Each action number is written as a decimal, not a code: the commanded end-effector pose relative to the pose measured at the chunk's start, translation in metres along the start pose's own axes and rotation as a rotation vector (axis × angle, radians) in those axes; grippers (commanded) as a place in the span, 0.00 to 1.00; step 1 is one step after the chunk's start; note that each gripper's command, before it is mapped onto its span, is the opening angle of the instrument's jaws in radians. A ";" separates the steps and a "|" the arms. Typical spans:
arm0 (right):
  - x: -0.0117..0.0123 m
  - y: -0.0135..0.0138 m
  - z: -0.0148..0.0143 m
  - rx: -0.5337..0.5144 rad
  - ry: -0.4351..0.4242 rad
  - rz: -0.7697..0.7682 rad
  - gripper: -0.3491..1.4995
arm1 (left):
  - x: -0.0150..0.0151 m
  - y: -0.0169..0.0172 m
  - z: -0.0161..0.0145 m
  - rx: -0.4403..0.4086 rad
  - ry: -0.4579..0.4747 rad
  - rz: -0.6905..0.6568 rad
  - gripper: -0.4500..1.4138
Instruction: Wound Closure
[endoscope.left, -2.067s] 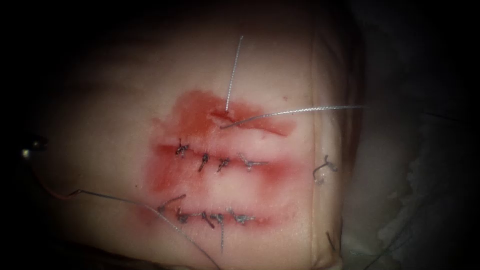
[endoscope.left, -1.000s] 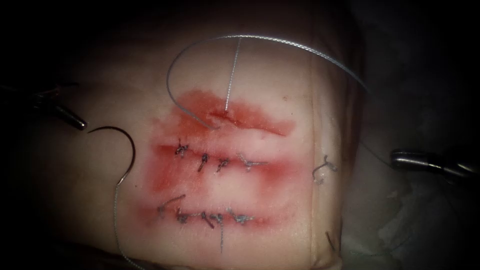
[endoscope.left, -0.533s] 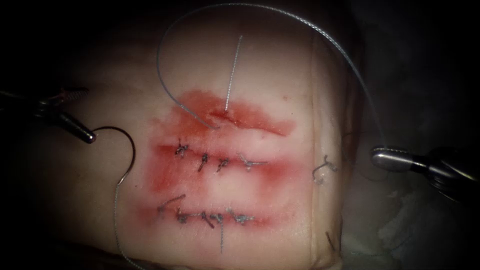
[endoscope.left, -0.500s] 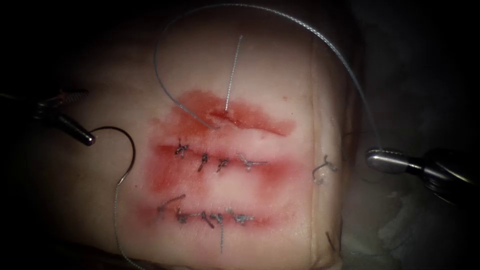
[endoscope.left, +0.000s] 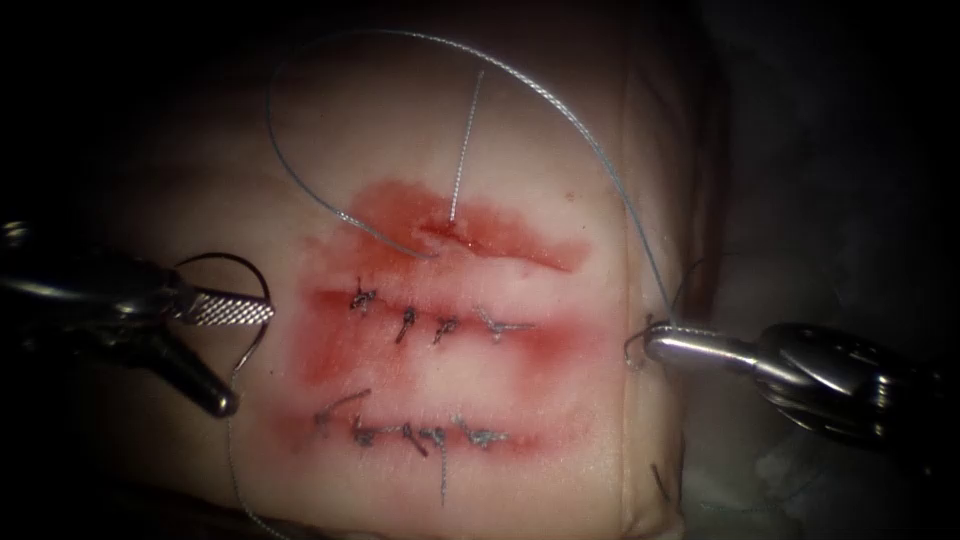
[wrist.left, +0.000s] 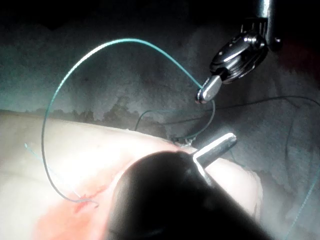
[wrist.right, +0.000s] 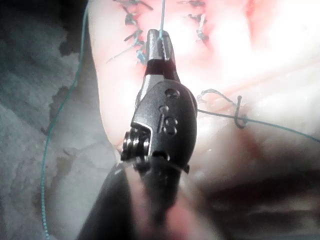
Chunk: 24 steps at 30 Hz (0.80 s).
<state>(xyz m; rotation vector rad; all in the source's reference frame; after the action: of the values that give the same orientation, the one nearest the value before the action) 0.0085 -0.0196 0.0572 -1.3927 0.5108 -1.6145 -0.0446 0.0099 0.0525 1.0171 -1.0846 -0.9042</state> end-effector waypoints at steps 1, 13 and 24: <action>0.0006 0.0004 0.0012 0.000 -0.003 0.000 0.00 | -0.0002 0.0007 0.0021 0.001 -0.033 -0.003 0.86; 0.0012 0.0004 0.0027 0.010 -0.009 0.002 0.00 | 0.0011 0.0066 0.0142 -0.015 -0.281 -0.109 0.72; 0.0013 0.0007 0.0027 0.010 -0.009 0.001 0.00 | 0.0004 0.0106 0.0148 -0.084 -0.360 -0.097 0.79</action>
<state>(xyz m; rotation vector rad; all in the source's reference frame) 0.0107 -0.0199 0.0578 -1.3892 0.4950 -1.6077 -0.0572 0.0096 0.0648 0.8511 -1.2967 -1.2392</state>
